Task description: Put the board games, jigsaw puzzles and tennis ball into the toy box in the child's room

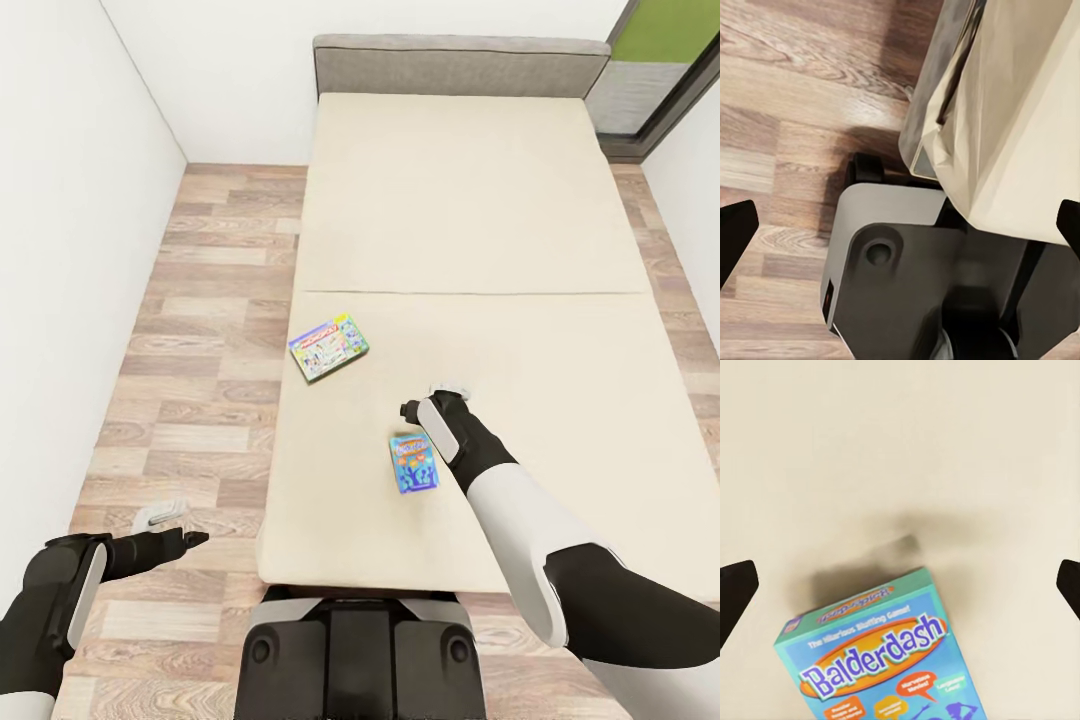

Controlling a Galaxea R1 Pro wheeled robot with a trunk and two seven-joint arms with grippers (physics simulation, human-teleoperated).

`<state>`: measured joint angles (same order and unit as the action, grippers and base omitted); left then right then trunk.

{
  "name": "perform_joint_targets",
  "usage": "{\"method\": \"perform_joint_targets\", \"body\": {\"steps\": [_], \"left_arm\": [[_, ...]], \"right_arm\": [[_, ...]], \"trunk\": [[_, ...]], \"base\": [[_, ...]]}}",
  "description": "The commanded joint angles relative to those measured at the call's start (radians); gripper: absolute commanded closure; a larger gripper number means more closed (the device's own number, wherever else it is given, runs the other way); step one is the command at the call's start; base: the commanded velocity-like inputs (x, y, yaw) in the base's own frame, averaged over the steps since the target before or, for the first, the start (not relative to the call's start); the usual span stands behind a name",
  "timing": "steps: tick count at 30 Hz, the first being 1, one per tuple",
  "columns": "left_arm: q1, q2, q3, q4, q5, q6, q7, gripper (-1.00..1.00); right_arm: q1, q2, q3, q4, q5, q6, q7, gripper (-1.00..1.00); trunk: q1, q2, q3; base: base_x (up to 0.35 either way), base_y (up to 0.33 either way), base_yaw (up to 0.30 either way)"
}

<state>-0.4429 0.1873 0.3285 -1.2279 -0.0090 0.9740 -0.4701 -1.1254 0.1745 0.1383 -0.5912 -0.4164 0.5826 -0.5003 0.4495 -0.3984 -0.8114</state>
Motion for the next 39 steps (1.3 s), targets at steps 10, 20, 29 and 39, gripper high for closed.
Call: {"method": "perform_joint_targets", "body": {"steps": [10,20,29,39], "left_arm": [[0.000,0.000,0.001,-0.001,-0.001,0.006,-0.004,-1.00],[0.000,0.000,0.001,-0.001,-0.002,0.006,-0.004,-1.00],[0.000,0.000,0.001,-0.001,-0.002,0.006,-0.004,-1.00],[0.000,0.000,0.001,-0.001,-0.002,0.006,-0.004,-1.00]], "right_arm": [[-0.001,0.000,0.003,-0.001,-0.009,0.002,-0.009,-1.00],[-0.001,0.000,0.003,-0.001,-0.009,0.002,-0.009,-1.00],[-0.001,0.000,0.003,-0.001,-0.009,0.002,-0.009,-1.00],[0.000,0.000,0.003,-0.001,-0.007,-0.009,-0.009,-1.00]], "trunk": [[0.001,-0.002,-0.018],[0.001,-0.002,-0.034],[0.001,-0.002,-0.049],[0.001,-0.002,-0.066]], "base": [[0.000,0.000,0.000],[0.000,0.000,0.000],[0.000,0.000,0.000],[0.000,0.000,0.000]]}}
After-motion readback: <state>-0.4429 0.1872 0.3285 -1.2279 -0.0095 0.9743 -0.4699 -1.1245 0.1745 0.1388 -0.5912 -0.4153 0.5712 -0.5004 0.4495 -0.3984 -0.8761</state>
